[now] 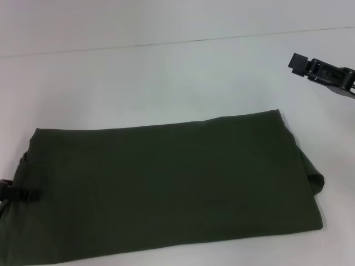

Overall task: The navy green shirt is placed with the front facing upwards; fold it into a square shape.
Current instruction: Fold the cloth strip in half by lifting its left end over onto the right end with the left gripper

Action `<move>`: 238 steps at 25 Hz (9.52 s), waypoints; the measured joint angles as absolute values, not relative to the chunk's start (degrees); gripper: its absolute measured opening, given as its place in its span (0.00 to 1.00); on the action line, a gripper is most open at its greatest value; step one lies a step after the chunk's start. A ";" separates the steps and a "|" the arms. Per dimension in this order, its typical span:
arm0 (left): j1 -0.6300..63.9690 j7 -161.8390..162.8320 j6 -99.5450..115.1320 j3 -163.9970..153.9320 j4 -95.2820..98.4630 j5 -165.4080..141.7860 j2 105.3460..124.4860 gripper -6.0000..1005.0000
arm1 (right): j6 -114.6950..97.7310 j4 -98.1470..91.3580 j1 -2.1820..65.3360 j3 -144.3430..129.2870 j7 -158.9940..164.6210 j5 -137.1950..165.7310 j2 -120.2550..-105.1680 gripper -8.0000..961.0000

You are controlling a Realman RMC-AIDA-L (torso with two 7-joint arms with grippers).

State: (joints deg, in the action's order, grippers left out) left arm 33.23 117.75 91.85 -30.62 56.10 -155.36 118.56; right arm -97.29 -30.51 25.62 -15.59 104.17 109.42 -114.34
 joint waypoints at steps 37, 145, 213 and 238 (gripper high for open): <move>33.13 117.68 92.80 -32.50 56.21 -155.65 118.85 0.79 | -97.84 -30.55 25.15 -15.03 104.19 109.33 -114.25 0.92; 31.12 119.07 110.15 -20.71 70.19 -141.11 116.46 0.04 | -53.15 6.83 64.81 -42.99 74.37 110.86 -121.55 0.09; 30.50 124.38 113.99 -24.16 66.15 -116.14 118.15 0.04 | -67.95 -1.74 49.09 2.08 69.86 141.46 -119.91 0.38; 32.03 120.65 100.76 -39.73 52.72 -108.06 124.06 0.06 | -98.62 -27.92 30.29 3.59 78.71 119.42 -118.69 0.64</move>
